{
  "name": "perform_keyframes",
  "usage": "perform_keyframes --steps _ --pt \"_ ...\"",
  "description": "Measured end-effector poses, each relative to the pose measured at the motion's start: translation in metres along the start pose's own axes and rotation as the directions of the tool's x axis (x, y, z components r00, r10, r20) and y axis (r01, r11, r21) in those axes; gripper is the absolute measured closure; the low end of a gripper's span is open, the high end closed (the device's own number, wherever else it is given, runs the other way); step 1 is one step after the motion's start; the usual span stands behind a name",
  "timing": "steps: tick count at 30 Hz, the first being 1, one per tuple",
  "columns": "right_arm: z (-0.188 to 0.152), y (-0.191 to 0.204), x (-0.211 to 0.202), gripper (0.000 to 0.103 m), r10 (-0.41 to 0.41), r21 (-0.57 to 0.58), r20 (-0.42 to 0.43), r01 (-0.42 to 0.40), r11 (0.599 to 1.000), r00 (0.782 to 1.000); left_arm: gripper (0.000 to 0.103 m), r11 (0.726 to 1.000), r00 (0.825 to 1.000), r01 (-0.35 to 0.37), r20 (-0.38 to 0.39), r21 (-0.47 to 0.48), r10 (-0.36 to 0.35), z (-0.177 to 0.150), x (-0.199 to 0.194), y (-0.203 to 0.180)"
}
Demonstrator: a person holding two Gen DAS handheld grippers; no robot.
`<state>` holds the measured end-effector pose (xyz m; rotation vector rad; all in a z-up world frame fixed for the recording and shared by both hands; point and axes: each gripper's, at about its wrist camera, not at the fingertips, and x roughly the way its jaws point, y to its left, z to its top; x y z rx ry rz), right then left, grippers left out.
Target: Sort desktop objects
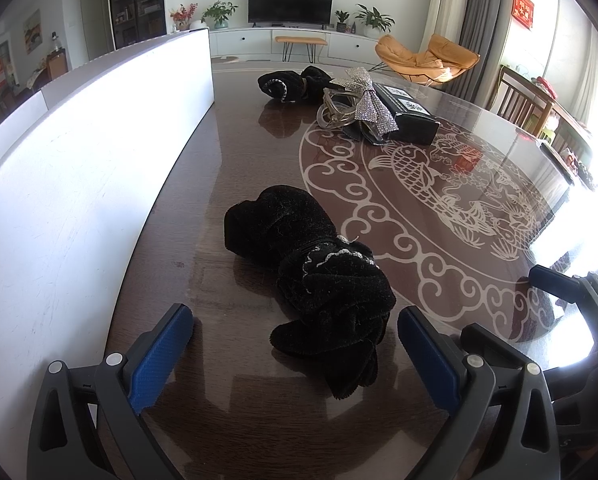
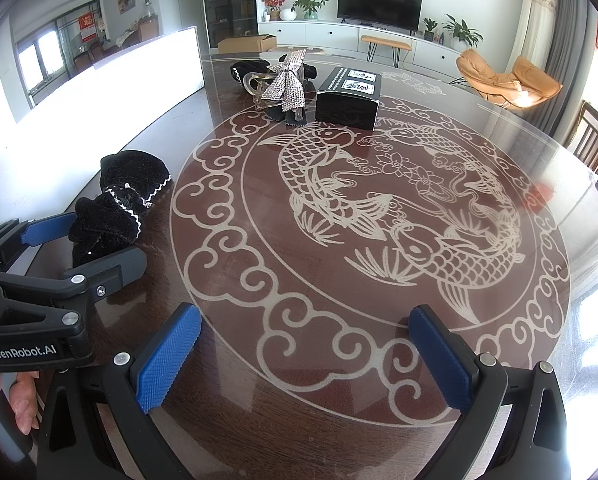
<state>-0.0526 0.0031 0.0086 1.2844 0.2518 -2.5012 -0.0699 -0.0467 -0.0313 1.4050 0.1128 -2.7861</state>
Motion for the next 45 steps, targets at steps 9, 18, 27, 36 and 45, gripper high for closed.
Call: perform_keyframes --steps 9,18,27,36,45 --pt "0.000 0.000 0.000 0.000 0.000 0.001 0.000 0.000 1.000 1.000 0.000 0.996 0.996 -0.084 -0.017 -0.009 0.084 0.001 0.003 -0.001" --pt "-0.001 0.000 0.000 0.000 0.001 0.002 0.001 -0.001 1.000 1.000 0.000 0.996 0.996 -0.083 -0.017 -0.009 0.083 0.001 0.004 -0.001" --pt "-0.001 0.001 -0.001 0.000 0.001 0.002 0.001 -0.001 1.000 1.000 0.000 0.996 0.996 -0.085 -0.017 -0.009 0.085 0.001 0.004 -0.001" --pt "0.000 0.000 0.000 0.000 0.001 0.002 0.001 -0.001 1.000 1.000 0.000 0.996 0.996 -0.085 -0.017 -0.010 0.085 0.001 0.004 -0.001" --pt "0.001 -0.013 -0.014 0.000 0.028 0.034 0.034 -0.029 0.999 0.999 0.000 0.996 0.996 -0.086 -0.016 -0.009 0.086 0.001 0.005 -0.002"
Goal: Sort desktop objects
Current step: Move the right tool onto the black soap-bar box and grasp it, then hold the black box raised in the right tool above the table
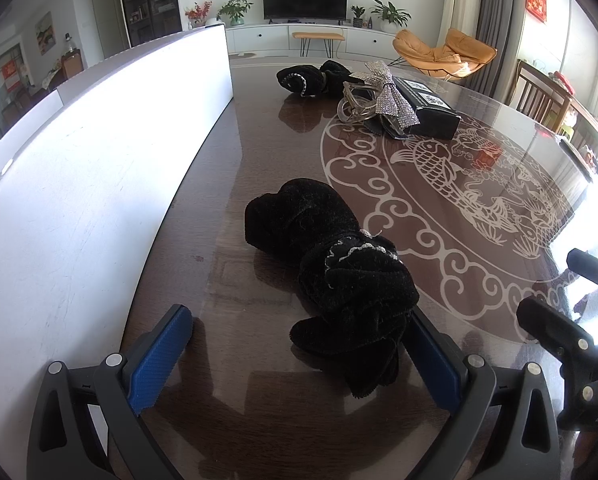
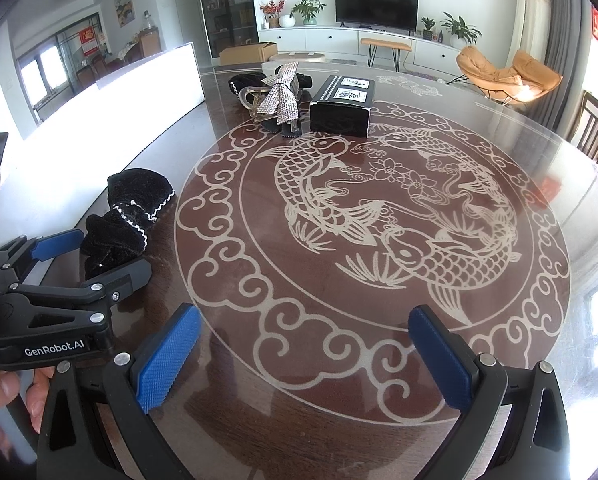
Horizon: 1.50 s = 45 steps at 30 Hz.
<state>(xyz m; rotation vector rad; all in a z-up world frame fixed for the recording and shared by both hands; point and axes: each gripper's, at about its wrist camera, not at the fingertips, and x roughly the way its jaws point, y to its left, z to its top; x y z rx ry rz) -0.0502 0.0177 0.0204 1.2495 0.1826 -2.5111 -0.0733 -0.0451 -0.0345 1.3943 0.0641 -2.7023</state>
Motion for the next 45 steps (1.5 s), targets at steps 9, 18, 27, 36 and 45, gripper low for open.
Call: perform_keyframes --steps 9,18,27,36,45 --pt "0.038 -0.039 -0.010 0.000 -0.039 -0.004 0.029 0.039 0.999 0.999 0.000 1.000 1.000 0.000 0.000 0.000 0.000 0.000 0.000 0.000" --pt "0.116 -0.064 0.019 0.000 0.092 0.117 -0.069 -0.084 0.990 0.993 0.000 1.000 1.000 0.000 0.000 0.000 0.000 0.001 0.001 0.000" --pt "0.187 -0.063 0.070 0.006 -0.041 0.165 -0.089 0.055 0.985 0.995 0.000 1.000 1.000 0.001 0.000 -0.002 -0.001 0.000 0.001 0.000" --pt "0.205 -0.059 0.129 0.011 0.008 0.217 -0.166 0.029 0.976 0.986 0.000 1.000 1.000 0.002 0.000 -0.002 -0.002 0.001 0.001 0.000" --pt "0.191 -0.050 0.137 0.043 -0.035 0.125 -0.171 0.057 0.991 0.985 0.000 1.000 1.000 0.002 0.000 -0.002 -0.002 0.001 0.001 0.000"
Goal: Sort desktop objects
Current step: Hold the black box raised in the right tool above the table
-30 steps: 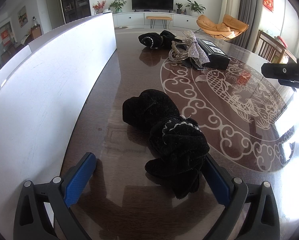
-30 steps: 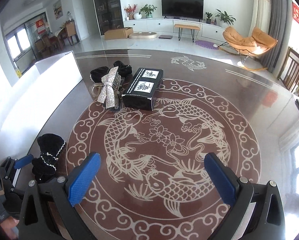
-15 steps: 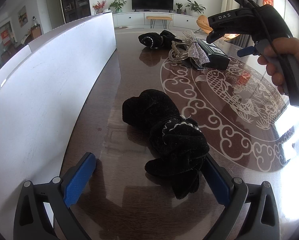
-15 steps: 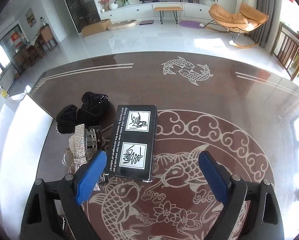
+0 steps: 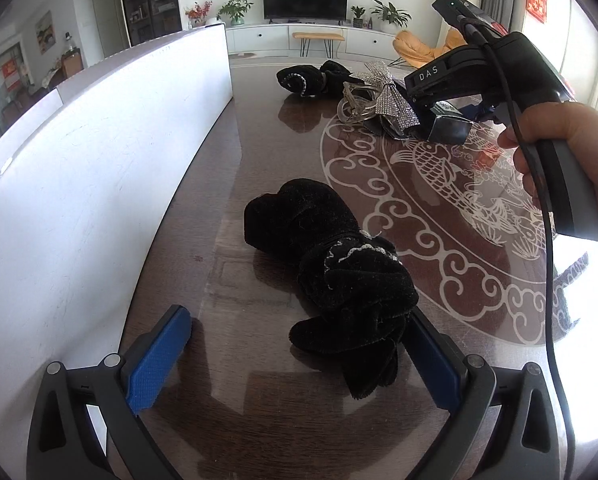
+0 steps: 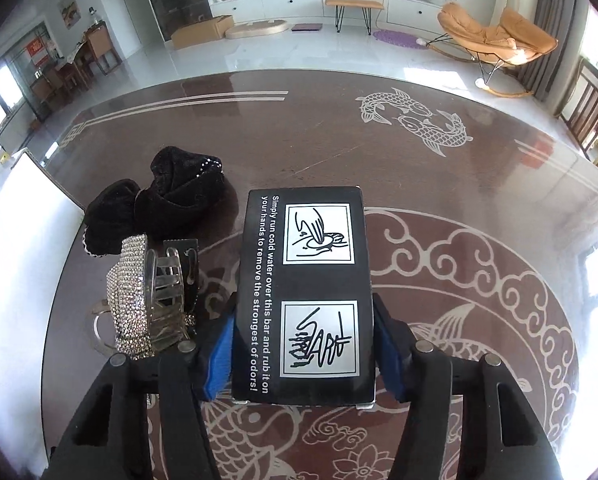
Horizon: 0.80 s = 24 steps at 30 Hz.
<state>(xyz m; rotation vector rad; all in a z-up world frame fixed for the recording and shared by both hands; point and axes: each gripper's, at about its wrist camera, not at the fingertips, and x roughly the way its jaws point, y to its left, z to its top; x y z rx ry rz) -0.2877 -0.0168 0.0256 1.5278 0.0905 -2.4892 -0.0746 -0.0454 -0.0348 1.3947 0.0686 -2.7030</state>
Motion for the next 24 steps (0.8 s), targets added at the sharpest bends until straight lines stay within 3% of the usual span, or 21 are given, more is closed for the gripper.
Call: perform_keyframes --steps 6,12,18,21,22,24 --pt "-0.046 -0.007 -0.022 0.043 0.039 -0.053 0.008 -0.038 0.998 0.999 0.000 1.000 1.000 0.000 0.000 0.000 0.000 0.000 0.000 0.000" --pt "-0.132 -0.024 -0.066 0.043 0.062 -0.111 0.022 -0.059 0.992 0.998 0.000 1.000 1.000 0.000 0.000 0.000 0.000 0.000 0.000 0.000" --pt "-0.228 -0.042 -0.113 0.042 0.084 -0.105 0.110 -0.072 0.992 0.990 0.000 1.000 1.000 0.000 0.000 0.000 0.000 0.000 0.000 0.000" --pt "-0.244 -0.046 -0.120 0.015 0.101 -0.081 0.126 -0.091 0.993 0.987 0.000 1.000 1.000 0.000 0.000 0.000 0.000 0.000 0.000 0.000" --pt "-0.245 -0.046 -0.121 0.010 0.098 -0.078 0.124 -0.089 0.993 0.987 0.000 1.000 1.000 0.000 0.000 0.000 0.000 0.000 0.000 0.000" --pt "-0.247 -0.044 -0.120 0.010 0.082 -0.093 0.136 -0.069 0.993 0.987 0.000 1.000 1.000 0.000 0.000 0.000 0.000 -0.001 0.000 0.000"
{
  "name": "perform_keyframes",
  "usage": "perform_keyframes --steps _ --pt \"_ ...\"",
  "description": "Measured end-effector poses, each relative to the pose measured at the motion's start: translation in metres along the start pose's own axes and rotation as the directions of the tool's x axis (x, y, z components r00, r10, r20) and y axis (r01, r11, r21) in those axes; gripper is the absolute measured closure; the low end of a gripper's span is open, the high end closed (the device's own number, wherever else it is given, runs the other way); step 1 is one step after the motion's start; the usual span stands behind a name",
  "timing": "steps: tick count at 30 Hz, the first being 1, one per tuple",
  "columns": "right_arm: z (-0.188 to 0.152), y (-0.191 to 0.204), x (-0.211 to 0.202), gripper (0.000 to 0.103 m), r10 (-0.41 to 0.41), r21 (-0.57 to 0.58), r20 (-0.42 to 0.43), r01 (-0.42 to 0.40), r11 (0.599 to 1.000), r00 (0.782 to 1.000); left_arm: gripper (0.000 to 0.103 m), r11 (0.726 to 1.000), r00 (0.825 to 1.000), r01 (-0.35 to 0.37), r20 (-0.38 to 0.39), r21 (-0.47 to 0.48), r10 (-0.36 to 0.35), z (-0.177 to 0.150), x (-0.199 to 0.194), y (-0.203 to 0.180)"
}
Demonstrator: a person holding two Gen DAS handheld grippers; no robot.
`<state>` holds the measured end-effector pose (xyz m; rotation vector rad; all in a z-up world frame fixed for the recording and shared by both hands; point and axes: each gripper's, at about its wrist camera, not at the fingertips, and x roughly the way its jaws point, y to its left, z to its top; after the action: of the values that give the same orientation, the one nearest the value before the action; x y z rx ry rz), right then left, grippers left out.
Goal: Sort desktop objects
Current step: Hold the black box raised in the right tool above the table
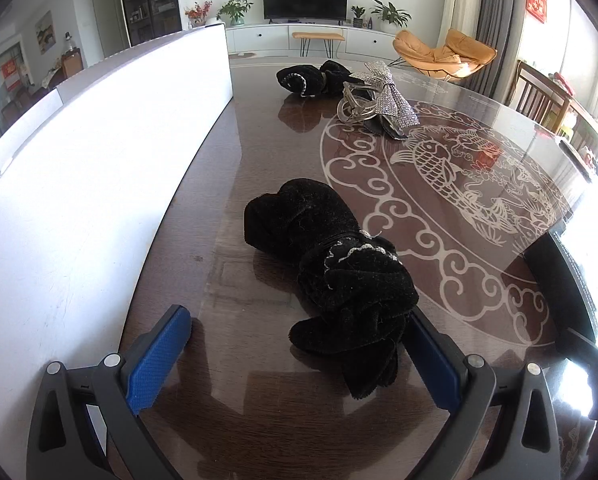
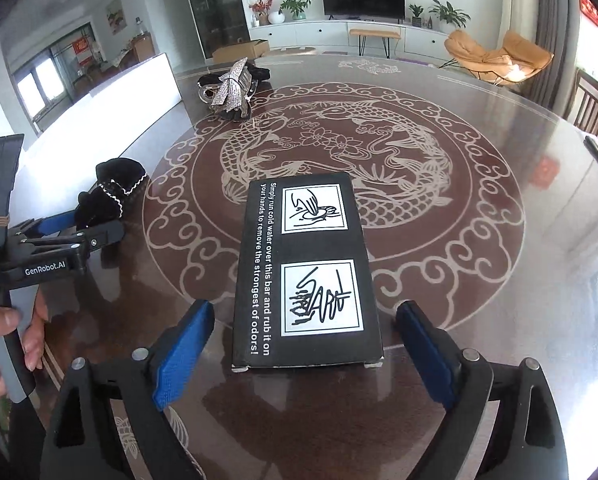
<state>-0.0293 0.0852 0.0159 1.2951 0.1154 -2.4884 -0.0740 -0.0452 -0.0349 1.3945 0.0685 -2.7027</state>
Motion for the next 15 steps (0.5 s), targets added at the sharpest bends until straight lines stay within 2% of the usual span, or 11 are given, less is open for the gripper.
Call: perform_keyframes --steps 7,15 --pt "-0.003 0.013 0.006 0.006 -0.064 -0.052 0.010 0.064 0.997 0.998 0.000 1.000 1.000 0.000 0.000 0.000 0.000 0.000 0.000 0.000" --pt "0.000 0.012 0.008 0.002 -0.069 -0.059 0.001 0.069 0.996 0.998 0.000 1.000 1.000 0.000 0.000 0.000 0.000 0.000 0.000 0.000"
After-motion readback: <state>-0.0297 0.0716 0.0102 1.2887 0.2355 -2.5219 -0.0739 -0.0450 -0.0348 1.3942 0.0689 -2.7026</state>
